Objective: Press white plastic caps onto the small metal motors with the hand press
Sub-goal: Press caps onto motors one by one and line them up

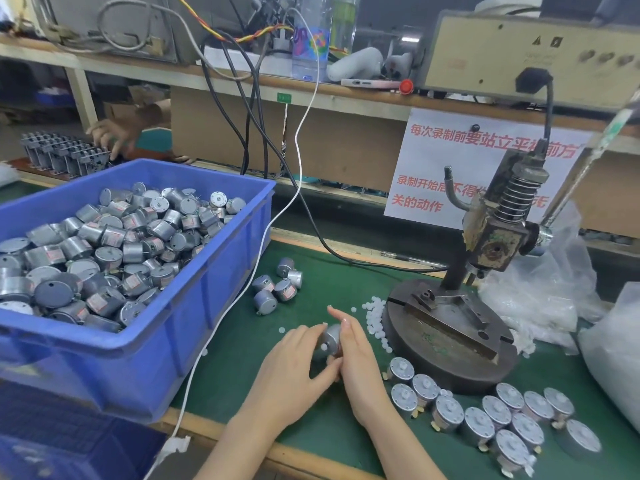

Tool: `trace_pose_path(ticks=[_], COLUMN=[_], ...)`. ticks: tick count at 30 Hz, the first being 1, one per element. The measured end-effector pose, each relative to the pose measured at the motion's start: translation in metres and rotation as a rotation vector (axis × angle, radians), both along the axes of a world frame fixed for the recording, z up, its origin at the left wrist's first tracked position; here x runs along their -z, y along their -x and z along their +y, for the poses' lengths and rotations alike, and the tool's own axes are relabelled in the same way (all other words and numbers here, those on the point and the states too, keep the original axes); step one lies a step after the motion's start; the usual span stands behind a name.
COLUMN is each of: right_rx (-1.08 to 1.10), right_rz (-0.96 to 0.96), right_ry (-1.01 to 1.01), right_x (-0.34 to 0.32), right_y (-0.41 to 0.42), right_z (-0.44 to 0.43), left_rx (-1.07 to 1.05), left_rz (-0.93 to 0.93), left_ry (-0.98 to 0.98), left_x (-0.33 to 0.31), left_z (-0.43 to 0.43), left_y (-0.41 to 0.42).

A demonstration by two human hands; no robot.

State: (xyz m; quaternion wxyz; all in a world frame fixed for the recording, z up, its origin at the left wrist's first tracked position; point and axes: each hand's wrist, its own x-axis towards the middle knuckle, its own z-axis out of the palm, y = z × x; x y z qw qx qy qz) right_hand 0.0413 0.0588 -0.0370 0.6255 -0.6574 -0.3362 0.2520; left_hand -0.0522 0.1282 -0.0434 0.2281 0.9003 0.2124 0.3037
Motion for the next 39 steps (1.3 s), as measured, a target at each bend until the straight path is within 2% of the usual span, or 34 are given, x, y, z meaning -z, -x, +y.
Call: trace_pose_path(ticks=[8, 12, 18, 23, 32, 39], right_rx=[-0.061, -0.066, -0.063, -0.035, -0.030, 0.006], right_rz=[-0.108, -0.191, -0.152, -0.275, -0.268, -0.169], right_ry=[0.070, 0.073, 0.064, 0.132, 0.133, 0.126], right_x=[0.000, 0.003, 0.004, 0.006, 0.003, 0.002], right_y=[0.007, 0.010, 0.009, 0.010, 0.011, 0.011], right_z=[0.002, 0.004, 0.004, 0.003, 0.004, 0.003], left_rx=[0.020, 0.090, 0.046, 0.025, -0.034, -0.015], left_rz=[-0.071, -0.110, -0.168, -0.196, -0.221, -0.217], left_ry=[0.157, 0.139, 0.206, 0.256, 0.285, 0.275], left_x=[0.002, 0.001, 0.001, 0.001, 0.006, 0.002], left_z=[0.002, 0.003, 0.005, 0.007, 0.010, 0.004], left_y=[0.000, 0.002, 0.002, 0.003, 0.006, 0.007])
